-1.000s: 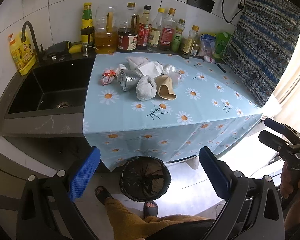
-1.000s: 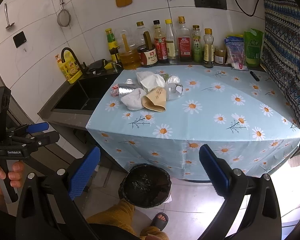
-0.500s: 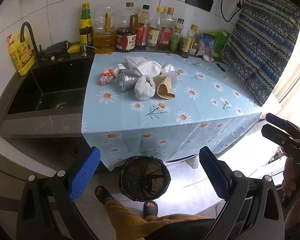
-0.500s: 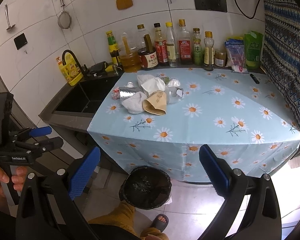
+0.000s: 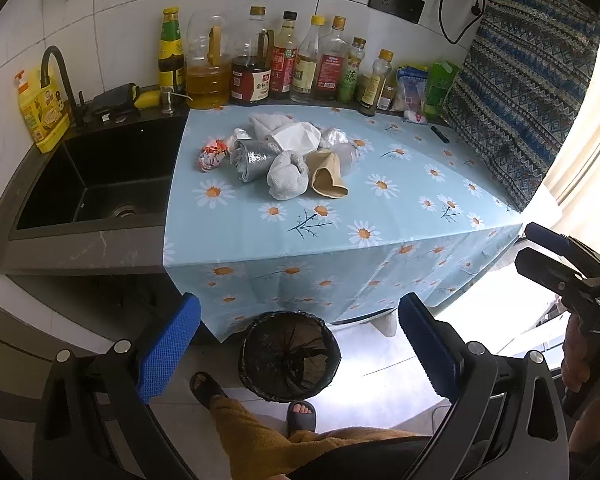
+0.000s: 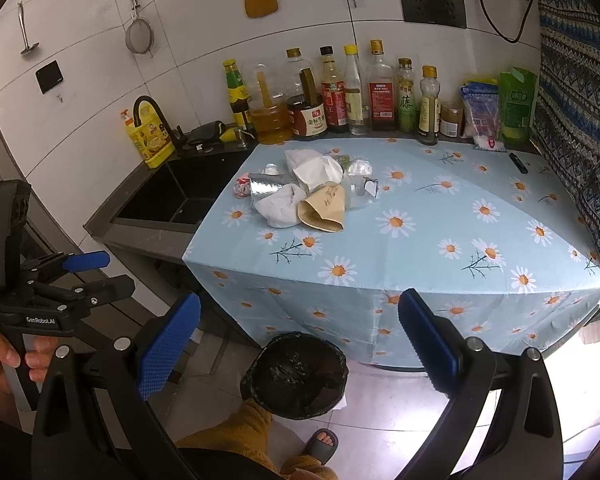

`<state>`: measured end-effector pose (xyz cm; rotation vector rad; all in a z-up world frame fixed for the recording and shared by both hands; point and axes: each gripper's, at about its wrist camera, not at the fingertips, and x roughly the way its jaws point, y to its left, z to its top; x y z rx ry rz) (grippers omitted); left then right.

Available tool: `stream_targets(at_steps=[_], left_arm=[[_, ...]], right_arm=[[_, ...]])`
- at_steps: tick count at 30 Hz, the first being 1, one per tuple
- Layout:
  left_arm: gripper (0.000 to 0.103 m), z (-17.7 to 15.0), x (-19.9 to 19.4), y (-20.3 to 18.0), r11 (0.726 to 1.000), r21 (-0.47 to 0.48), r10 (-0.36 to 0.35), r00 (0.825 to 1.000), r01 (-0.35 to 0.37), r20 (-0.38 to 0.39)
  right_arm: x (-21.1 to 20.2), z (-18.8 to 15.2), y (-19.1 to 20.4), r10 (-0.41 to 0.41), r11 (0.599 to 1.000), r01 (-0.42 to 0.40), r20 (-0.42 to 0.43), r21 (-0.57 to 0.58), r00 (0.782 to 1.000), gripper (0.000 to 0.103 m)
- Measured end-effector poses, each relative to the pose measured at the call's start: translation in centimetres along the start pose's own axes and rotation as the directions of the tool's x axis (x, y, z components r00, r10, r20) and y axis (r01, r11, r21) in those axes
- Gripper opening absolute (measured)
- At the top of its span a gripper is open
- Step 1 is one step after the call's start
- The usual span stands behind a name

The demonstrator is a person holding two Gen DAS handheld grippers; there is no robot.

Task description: Collect trash

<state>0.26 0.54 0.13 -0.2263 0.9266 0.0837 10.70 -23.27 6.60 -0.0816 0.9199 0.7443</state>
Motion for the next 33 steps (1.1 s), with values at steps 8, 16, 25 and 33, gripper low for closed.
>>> stream_targets(at_steps=[8,16,25,33], left_arm=[[0.096,-0.1,-0.3,-0.2,1.0,-0.011,0.005,1.0,-0.005,0.005],[0.096,-0.2,-0.4,-0.5,1.0,-0.014,0.011,1.0,-0.011,0.006],[0.096,0.3,0.0,-0.4,1.0,-0.02,0.004,1.0,-0.004,-0.006],[0.096,2.4,1.6,1.6,0.999,-0.031,-0.017,0.999,0.016,-0.028]], right_arm=[[0.1,0.0,0.0,0.003,1.0,-0.003,0.003,-0.002,1.0,0.098],[0.1,-0.3,-0.6,0.011,1.0,-0.011,0.0,0.007,1.0,0.098],[0.6,-0.1,-1.1,0.01,0.999,-0.01,-0.006,0.04,1.0,0.098],[3.1,2.2,-0.6,0.002,0.999,-0.001,-0.027,0.046,1.0,0.098]])
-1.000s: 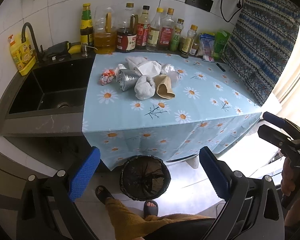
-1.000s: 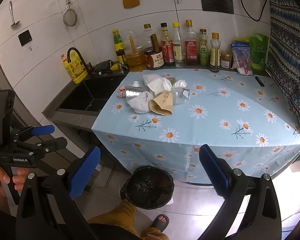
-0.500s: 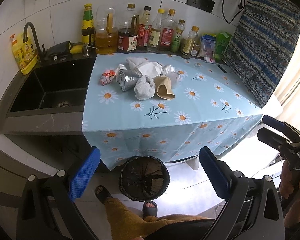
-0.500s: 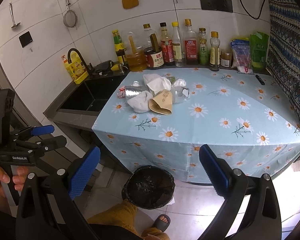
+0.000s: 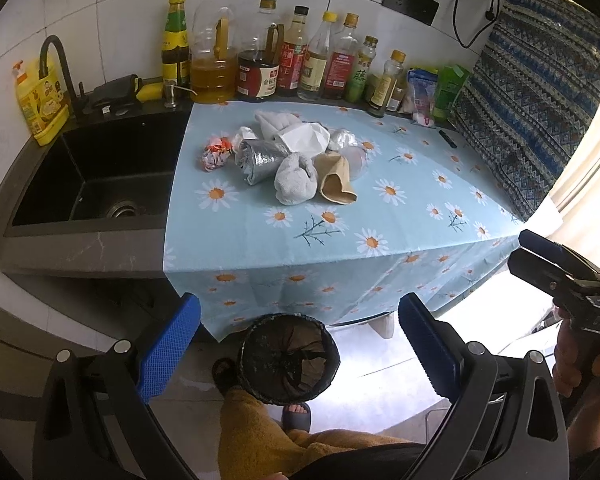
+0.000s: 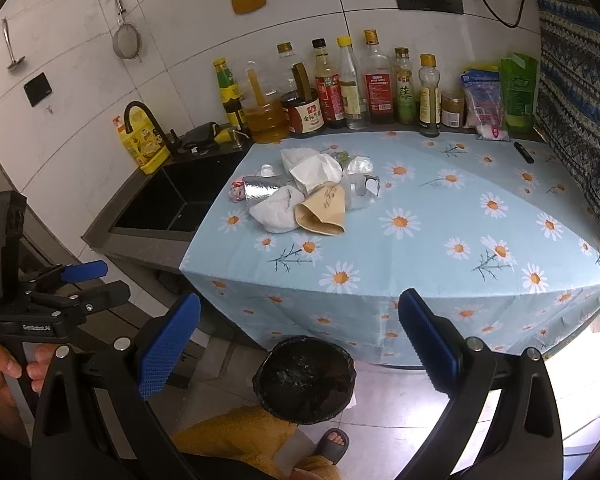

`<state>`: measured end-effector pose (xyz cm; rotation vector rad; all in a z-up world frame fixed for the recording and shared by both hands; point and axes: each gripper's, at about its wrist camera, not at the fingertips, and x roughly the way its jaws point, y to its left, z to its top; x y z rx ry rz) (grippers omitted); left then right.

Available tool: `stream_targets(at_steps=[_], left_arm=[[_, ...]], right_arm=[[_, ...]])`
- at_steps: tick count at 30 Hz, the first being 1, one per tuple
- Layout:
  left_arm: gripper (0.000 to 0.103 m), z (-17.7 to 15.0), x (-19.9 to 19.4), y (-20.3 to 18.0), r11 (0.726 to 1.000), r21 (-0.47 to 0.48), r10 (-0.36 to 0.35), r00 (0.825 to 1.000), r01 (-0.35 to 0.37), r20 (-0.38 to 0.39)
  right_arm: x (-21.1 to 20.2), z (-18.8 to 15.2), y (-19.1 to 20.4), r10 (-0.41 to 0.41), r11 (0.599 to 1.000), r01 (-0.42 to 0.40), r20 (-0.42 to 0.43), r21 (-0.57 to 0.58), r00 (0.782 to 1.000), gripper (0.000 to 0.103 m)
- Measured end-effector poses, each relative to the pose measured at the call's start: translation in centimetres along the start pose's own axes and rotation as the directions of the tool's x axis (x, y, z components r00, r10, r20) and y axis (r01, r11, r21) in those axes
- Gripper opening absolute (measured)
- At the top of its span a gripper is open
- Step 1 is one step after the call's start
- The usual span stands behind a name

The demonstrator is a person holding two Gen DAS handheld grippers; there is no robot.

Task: Collect trash
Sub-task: 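Reach the right gripper to the brown paper cone and grasp it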

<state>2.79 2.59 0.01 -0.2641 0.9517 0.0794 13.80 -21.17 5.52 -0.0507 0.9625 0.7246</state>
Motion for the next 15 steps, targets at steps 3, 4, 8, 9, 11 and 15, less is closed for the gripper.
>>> stream_targets(at_steps=[3,4,8,9,11,15], left_arm=[[0.096,1.2,0.9,1.0,1.0,0.006,-0.01,1.0,0.01,-0.013],[0.096,1.6,1.3,1.3,1.0,0.005,-0.014,1.0,0.014,-0.019],[0.096,3.6,3.0,2.9,0.999,0.001,-0.037,0.999,0.037,-0.036],[0.096,4.2,3.7,3.4,0.999,0.001,-0.043,0.998,0.043,-0.044],[0.096,5.0,4.6,4.1,0.998,-0.003,-0.06,0.997,0.06,-0.055],[0.096,6.8,7.1,5.8,0.996,-0.009,-0.09,0.992,0.089,-0.091]], right_arm=[[1.6,1.1,0.4,-0.014,1.0,0.014,-0.014,0.002,1.0,0.098],[2.0,1.5,0.4,-0.013,1.0,0.013,-0.017,0.007,1.0,0.098],[4.7,3.3,0.5,-0.025,0.999,0.026,-0.039,0.025,0.999,0.098],[5.3,3.7,0.5,-0.03,0.999,0.032,-0.045,0.029,0.999,0.098],[6.9,4.6,0.3,-0.026,0.999,0.029,-0.058,0.041,0.998,0.098],[10.5,6.0,-0.3,-0.022,0.996,0.03,-0.097,0.079,0.995,0.098]])
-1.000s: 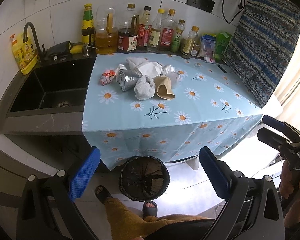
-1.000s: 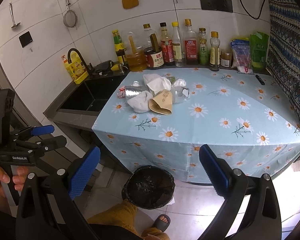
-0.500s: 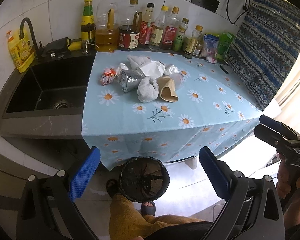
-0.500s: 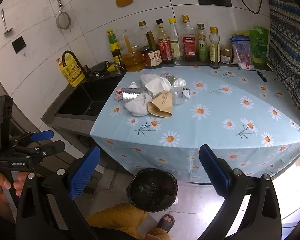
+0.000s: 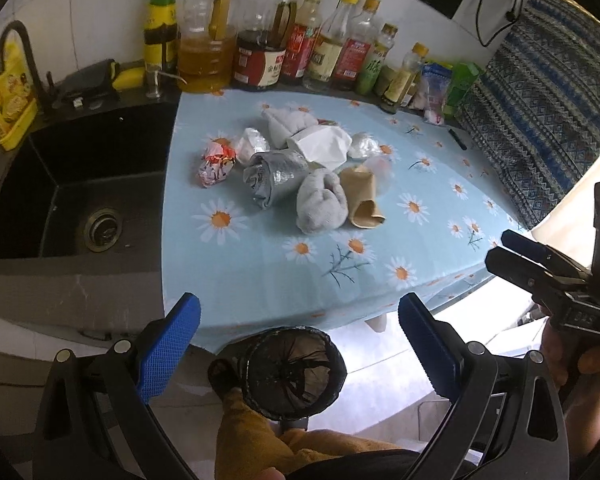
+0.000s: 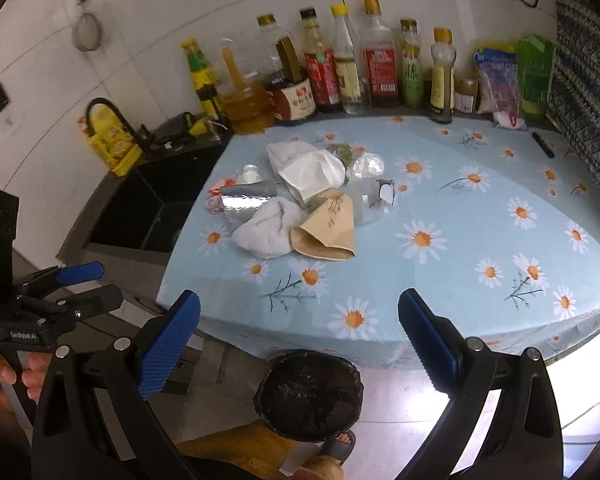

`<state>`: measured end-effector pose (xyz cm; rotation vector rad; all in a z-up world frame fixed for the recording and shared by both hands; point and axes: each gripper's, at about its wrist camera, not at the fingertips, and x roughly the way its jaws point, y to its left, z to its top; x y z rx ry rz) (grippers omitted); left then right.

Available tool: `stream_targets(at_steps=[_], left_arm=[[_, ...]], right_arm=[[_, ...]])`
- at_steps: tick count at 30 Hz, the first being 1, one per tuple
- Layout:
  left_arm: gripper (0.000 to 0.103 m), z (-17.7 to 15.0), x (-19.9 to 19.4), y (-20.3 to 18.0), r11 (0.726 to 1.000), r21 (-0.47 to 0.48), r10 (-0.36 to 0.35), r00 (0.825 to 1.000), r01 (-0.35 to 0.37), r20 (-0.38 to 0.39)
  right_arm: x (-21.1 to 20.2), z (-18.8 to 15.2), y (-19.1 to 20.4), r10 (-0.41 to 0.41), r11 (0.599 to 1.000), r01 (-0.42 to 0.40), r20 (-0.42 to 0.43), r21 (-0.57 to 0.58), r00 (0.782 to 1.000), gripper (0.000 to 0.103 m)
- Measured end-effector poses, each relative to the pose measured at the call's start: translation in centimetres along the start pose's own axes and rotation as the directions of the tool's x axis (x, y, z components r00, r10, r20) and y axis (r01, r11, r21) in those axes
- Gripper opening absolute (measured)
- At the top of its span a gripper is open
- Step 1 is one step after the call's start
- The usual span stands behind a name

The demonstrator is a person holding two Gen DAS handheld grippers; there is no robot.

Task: Collect trash
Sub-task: 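Reach the right gripper to the brown paper cone and grasp it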

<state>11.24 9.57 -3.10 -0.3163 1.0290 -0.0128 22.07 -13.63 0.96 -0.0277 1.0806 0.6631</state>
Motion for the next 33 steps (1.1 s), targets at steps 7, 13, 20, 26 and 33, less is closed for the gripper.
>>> stream_targets(at_steps=[7,13,20,26,33], left_arm=[[0.096,1.9,3.7,2.5,0.999,0.002,-0.046,0.996,0.046,-0.072],[0.096,2.3,5.9,3.8,0.995,-0.019,-0.103,0.987,0.102,-0.125],[0.096,2.4,7.9,4.9,0.993,-0.022,-0.119,0.977,0.117,-0.178],[0.096,2.3,9.3,5.6,0.991,-0.034,-0.133,0.966,0.129,-0.22],[0.096,2.5,9.4,5.0,0.988,-0.018,-0.156,0.961,0.156,-0.23]], right_arm=[[6.1,2.5,-1.0,0.035,0.996,-0.03,-0.064,0.08,0.997,0.098],[10.3,4.6,-2.3,0.028,0.993,-0.016,-0.098,0.12,0.995,0.095],[15.6,6.0,-4.7,0.015,0.983,0.02,-0.187,0.182,0.982,0.084],[17.4,6.2,-5.5,0.061,0.974,-0.012,-0.217,0.224,0.974,0.074],[18.3,6.1,-5.7,0.1,0.966,-0.038,-0.231,0.257,0.968,0.071]])
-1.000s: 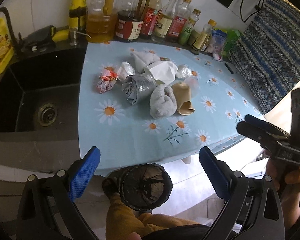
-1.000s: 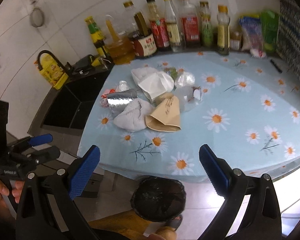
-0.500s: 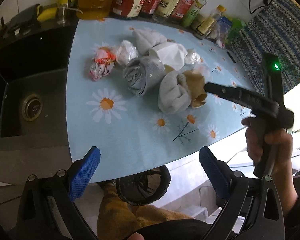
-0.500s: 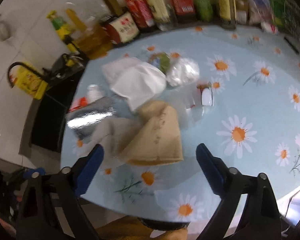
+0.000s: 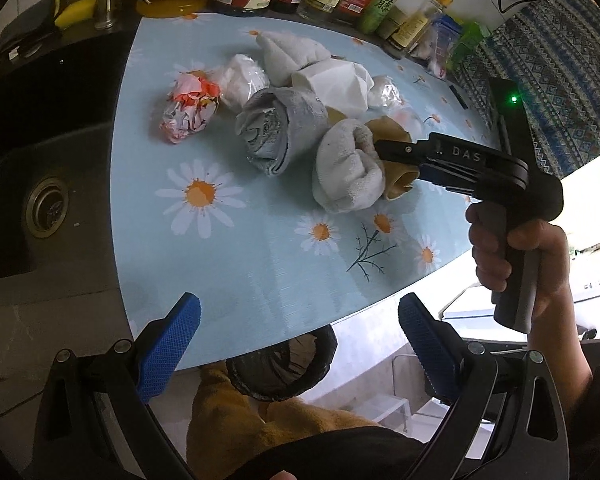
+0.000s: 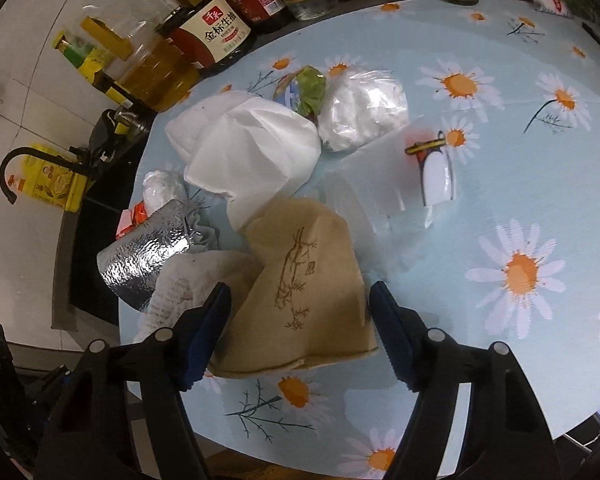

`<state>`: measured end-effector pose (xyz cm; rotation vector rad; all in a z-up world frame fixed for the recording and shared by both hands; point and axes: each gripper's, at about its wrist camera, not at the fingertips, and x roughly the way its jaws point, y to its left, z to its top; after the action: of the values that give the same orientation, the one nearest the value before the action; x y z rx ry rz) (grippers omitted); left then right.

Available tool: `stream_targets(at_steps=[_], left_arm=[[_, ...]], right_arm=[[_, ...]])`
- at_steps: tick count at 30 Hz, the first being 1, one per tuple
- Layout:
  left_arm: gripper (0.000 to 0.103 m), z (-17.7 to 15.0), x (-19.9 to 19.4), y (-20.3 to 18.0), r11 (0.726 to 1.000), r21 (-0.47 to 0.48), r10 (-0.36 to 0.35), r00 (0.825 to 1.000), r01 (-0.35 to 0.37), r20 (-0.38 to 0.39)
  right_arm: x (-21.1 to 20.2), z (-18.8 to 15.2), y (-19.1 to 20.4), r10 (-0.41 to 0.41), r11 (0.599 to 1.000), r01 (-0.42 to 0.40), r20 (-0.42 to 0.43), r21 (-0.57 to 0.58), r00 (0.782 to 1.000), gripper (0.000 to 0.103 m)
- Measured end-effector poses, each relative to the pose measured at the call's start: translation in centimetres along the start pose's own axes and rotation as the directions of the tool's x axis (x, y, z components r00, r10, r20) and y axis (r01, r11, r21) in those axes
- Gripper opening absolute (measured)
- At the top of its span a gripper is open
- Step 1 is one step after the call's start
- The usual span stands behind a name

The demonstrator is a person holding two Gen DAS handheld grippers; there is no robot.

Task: Collect trash
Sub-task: 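Reach the right gripper to the brown paper cone and grasp it, then lift the brown paper cone with the right gripper while the left gripper grasps the grey rolled cloth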

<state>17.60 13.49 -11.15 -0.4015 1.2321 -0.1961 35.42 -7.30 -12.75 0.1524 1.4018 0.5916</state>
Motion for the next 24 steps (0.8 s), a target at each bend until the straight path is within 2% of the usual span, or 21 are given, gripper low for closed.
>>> stream_targets(at_steps=[5,9,17,24], left_arm=[[0.096,0.0,0.3,0.3,1.0,-0.001,0.006,1.0,-0.006,-0.012],[0.096,-0.1,0.3,0.2,1.0,-0.002,0.006,1.0,-0.006,-0.012],[0.096,-0.3,0.5,0.2,1.0,-0.008,0.009,1.0,-0.009,-0.01],[0.096,-0.4,0.8,-0.4,1.0,-0.009,0.008,1.0,-0.008,-0.01]], right_arm=[[0.1,0.0,-0.1,0.021,1.0,-0.021,-0.006,0.005,1.0,0.069],[0.0,0.1,-0.3,0.038,0.999,-0.038,0.0,0.022,0.999,0.062],[-0.8,-0.3,-0.5,0.002,1.0,-0.002,0.023,-0.005,1.0,0.051],[-1.6,-0.6,-1.1,0.0,1.0,0.0,0.042,0.002,0.999,0.049]])
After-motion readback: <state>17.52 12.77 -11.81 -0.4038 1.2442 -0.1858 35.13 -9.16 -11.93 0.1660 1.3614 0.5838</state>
